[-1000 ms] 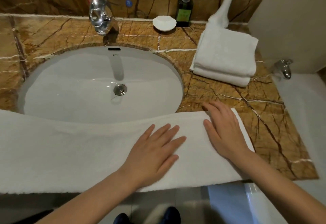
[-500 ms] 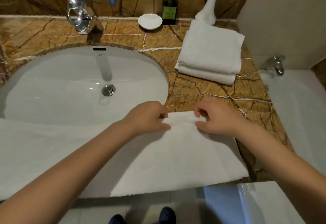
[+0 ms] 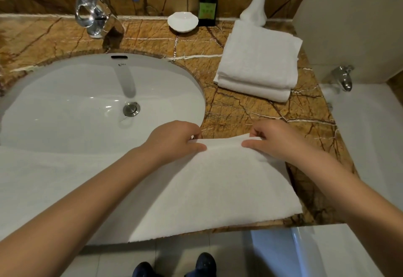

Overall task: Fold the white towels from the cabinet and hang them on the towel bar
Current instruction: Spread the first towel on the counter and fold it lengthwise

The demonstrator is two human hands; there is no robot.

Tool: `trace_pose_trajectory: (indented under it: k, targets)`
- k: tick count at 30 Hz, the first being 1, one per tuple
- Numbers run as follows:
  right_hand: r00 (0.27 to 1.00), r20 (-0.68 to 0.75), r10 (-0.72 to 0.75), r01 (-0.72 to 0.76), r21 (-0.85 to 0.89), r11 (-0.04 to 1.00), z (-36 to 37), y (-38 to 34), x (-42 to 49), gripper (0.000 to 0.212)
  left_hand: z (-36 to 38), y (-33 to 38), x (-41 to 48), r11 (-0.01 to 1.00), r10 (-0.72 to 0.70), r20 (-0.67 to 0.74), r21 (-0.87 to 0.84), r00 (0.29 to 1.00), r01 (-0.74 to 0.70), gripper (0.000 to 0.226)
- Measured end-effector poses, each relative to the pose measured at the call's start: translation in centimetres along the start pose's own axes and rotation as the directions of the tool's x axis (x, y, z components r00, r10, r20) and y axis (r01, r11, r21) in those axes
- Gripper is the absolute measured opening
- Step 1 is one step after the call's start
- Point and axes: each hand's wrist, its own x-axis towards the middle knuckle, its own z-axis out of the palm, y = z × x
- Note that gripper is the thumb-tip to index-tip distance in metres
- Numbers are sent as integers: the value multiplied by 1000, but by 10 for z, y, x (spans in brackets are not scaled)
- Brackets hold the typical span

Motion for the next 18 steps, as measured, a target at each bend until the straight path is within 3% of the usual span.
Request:
trace_pose_trajectory:
  k: [4,8,13,15,18]
  targets:
    - [999,-35,17,-17,-8,1000,2,1,-2,33,3,3,-1,998,-4,-42,68,999,7,26]
    - [982,-170,-78,68,-63,996,4,-3,-6,31,6,8,-6,987,68,-107,155,992,-51,19]
    - [981,-180,-66,58,-50,997,4,-3,-1,35,8,12,-9,992,92,-142,95,986,-79,30]
    - [980,-192,-59,48,-60,997,5,-4,2,37,9,17,-7,973,217,-143,116,966,-201,42]
    - [974,-224,-38,37,-10,999,7,-4,5,38,13,26,-3,865,468,-90,251,879,-435,54]
